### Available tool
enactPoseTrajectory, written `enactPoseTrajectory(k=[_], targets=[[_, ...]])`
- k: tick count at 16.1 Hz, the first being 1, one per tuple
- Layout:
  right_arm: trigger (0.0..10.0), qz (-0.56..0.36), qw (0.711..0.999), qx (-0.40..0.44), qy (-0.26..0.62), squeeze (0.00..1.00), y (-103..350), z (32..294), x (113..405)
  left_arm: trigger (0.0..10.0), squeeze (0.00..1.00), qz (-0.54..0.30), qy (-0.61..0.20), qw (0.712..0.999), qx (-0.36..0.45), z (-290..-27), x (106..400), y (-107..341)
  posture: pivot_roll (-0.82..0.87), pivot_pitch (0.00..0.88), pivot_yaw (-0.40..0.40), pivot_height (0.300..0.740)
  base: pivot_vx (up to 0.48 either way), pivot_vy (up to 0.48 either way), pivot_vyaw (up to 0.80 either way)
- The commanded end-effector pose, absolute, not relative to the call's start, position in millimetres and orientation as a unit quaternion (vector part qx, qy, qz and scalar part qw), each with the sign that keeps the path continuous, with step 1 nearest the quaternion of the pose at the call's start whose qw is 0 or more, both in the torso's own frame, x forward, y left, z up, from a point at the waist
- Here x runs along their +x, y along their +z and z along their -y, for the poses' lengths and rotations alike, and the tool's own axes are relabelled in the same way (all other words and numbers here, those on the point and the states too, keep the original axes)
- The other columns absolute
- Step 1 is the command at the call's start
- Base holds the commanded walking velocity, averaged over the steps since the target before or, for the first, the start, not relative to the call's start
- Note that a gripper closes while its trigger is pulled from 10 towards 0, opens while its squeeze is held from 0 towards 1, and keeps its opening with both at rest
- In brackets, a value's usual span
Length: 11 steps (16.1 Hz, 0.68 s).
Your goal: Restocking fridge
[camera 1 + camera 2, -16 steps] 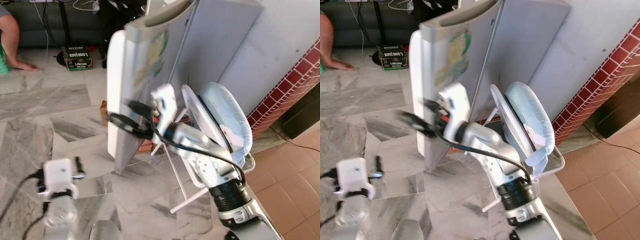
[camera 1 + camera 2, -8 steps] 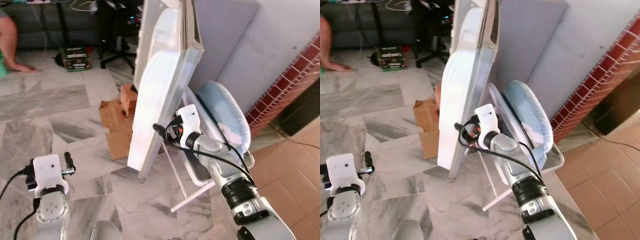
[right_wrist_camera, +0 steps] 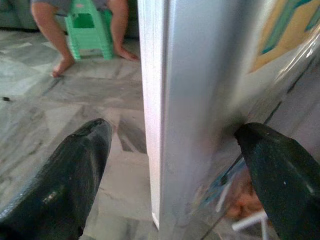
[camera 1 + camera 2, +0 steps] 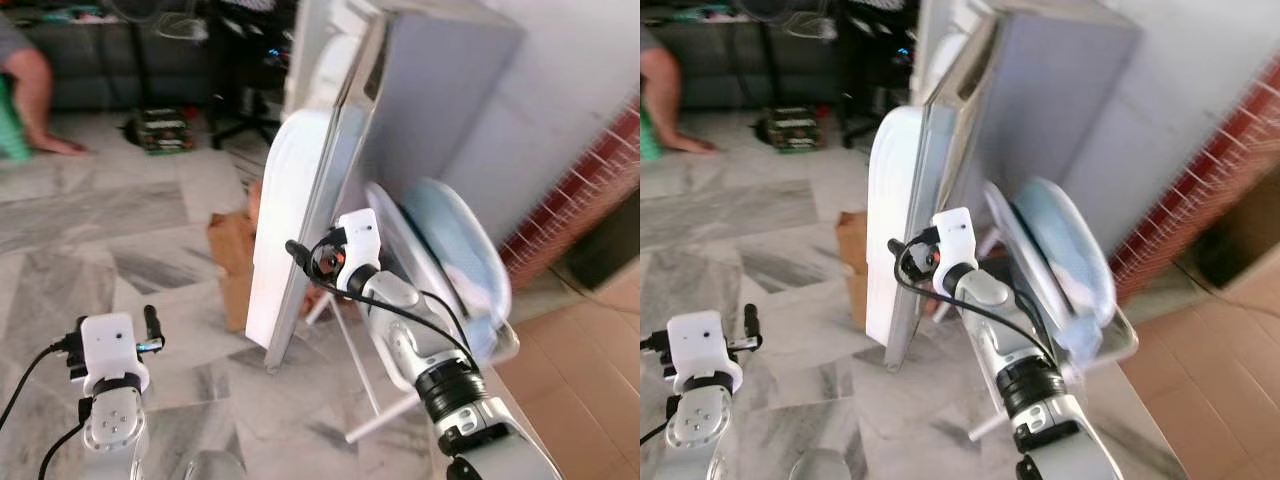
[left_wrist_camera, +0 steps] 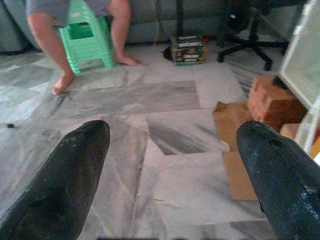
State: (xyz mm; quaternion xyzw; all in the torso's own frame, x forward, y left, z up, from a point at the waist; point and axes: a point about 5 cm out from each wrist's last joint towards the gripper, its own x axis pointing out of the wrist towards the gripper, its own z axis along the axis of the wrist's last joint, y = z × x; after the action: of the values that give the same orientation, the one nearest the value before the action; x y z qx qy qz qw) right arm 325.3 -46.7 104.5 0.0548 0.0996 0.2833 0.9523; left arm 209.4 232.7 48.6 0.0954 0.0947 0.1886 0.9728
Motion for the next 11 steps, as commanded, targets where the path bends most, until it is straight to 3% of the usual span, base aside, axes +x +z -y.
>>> enactPoseTrajectory(k=[1, 4, 6, 8, 9, 11], targets=[[10.0, -0.065, 0.962, 0.050, 0.260, 0.00, 122.3, 47.8, 336.5, 10.0, 0.00, -0.092, 0.182, 0.974, 0.097, -229.9, 211.2, 48.5, 0.28, 0.001, -0.138, 0.740, 0.480, 0.000, 0.00], [10.0, -0.069, 0.964, 0.066, 0.248, 0.00, 123.9, 45.8, 339.8, 10.0, 0.00, -0.093, 0.179, 0.975, 0.095, -227.9, 210.9, 47.4, 0.28, 0.000, -0.139, 0.740, 0.440, 0.000, 0.00], [10.0, -0.073, 0.948, 0.126, 0.283, 0.00, 144.1, 17.1, 336.9, 10.0, 0.00, -0.112, 0.189, 0.971, 0.092, -225.5, 209.2, 41.5, 0.28, 0.000, -0.139, 0.740, 0.000, 0.000, 0.00], [10.0, -0.030, 0.849, 0.262, 0.458, 0.00, 203.7, -16.5, 304.3, 10.0, 0.00, -0.111, 0.185, 0.972, 0.092, -224.4, 210.6, 41.1, 0.28, 0.000, -0.141, 0.740, 0.000, 0.000, 0.00], [10.0, 0.012, 0.769, 0.254, 0.586, 0.00, 240.2, -19.8, 265.9, 10.0, 0.00, -0.111, 0.187, 0.972, 0.089, -225.1, 211.4, 40.7, 0.27, 0.000, -0.140, 0.740, 0.000, 0.000, 0.00], [10.0, -0.001, 0.729, 0.266, 0.631, 0.00, 246.0, -12.3, 250.5, 10.0, 0.00, -0.111, 0.186, 0.972, 0.088, -224.7, 213.0, 40.2, 0.26, 0.000, -0.141, 0.740, 0.000, 0.000, 0.00]])
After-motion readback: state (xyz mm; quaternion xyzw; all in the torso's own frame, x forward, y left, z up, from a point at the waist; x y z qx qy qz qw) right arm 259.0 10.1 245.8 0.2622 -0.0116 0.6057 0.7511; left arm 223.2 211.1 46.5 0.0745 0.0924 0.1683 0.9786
